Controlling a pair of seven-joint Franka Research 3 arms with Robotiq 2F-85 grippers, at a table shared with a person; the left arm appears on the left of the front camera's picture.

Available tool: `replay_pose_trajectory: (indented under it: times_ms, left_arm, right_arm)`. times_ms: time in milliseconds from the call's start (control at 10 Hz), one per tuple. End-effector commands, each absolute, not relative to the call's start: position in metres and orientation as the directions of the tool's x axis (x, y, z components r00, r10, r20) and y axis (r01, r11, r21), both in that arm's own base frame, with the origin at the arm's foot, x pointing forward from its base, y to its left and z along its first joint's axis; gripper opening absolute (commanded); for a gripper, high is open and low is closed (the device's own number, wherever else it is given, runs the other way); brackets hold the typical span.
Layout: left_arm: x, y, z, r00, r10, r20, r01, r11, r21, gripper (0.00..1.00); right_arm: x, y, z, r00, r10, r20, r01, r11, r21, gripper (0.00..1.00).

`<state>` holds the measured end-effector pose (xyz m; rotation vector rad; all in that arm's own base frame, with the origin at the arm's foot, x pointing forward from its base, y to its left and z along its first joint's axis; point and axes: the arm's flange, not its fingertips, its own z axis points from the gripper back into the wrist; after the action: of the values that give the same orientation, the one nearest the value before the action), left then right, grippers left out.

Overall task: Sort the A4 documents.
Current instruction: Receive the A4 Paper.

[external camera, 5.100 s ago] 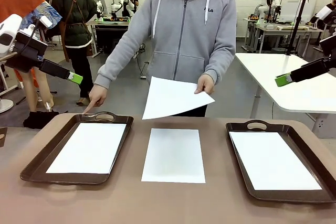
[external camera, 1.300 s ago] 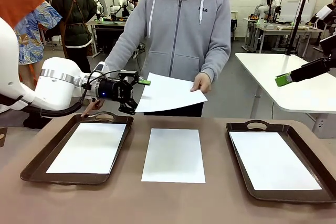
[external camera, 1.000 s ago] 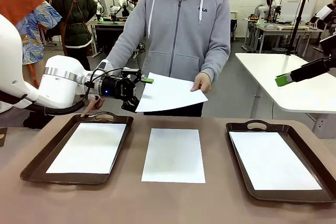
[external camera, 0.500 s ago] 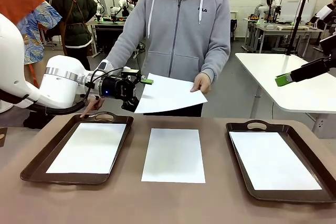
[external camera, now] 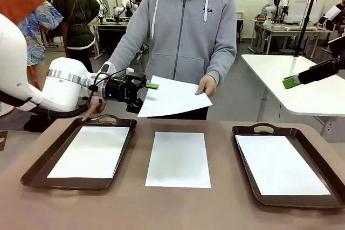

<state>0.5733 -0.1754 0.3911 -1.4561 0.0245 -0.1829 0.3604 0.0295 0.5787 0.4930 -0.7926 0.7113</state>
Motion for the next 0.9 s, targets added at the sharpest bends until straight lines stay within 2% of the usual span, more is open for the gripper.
replay_pose_trajectory:
  times_ms: [0, 100, 200, 300, 400, 500, 600, 700, 800]
  left_arm:
    - [0.5782, -0.1790, 0.3917, 0.980, -0.127, 0.151, 0.164, 0.099, -0.981, 0.63]
    - [0.5782, -0.1791, 0.3924, 0.979, -0.113, 0.171, 0.183, 0.100, -0.978, 0.60]
    - [0.5784, -0.1781, 0.3928, 0.976, -0.104, 0.189, 0.199, 0.099, -0.975, 0.44]
    - [0.5783, -0.1767, 0.3940, 0.974, -0.092, 0.209, 0.218, 0.109, -0.970, 0.61]
    - [0.5783, -0.1763, 0.3945, 0.972, -0.087, 0.219, 0.227, 0.108, -0.968, 0.26]
    - [0.5782, -0.1766, 0.3943, 0.972, -0.078, 0.223, 0.230, 0.106, -0.967, 0.42]
    - [0.5781, -0.1767, 0.3942, 0.971, -0.074, 0.229, 0.236, 0.104, -0.966, 0.07]
    - [0.5780, -0.1768, 0.3947, 0.969, -0.072, 0.234, 0.241, 0.099, -0.966, 0.23]
    - [0.5780, -0.1765, 0.3951, 0.969, -0.071, 0.237, 0.243, 0.098, -0.965, 0.00]
  right_arm:
    - [0.3614, 0.0302, 0.5767, 0.494, 0.384, 0.780, -0.738, 0.660, 0.142, 1.00]
    - [0.3614, 0.0302, 0.5767, 0.494, 0.384, 0.780, -0.738, 0.660, 0.142, 1.00]
    - [0.3614, 0.0302, 0.5767, 0.494, 0.384, 0.780, -0.738, 0.660, 0.142, 1.00]
    - [0.3614, 0.0302, 0.5767, 0.494, 0.384, 0.780, -0.738, 0.660, 0.142, 1.00]
    - [0.3614, 0.0302, 0.5767, 0.494, 0.384, 0.780, -0.738, 0.660, 0.142, 1.00]
    - [0.3614, 0.0302, 0.5767, 0.494, 0.384, 0.780, -0.738, 0.660, 0.142, 1.00]
    - [0.3614, 0.0302, 0.5767, 0.494, 0.384, 0.780, -0.738, 0.660, 0.142, 1.00]
    - [0.3614, 0.0302, 0.5767, 0.494, 0.384, 0.780, -0.738, 0.660, 0.142, 1.00]
    - [0.3614, 0.0302, 0.5767, 0.494, 0.384, 0.780, -0.738, 0.660, 0.142, 1.00]
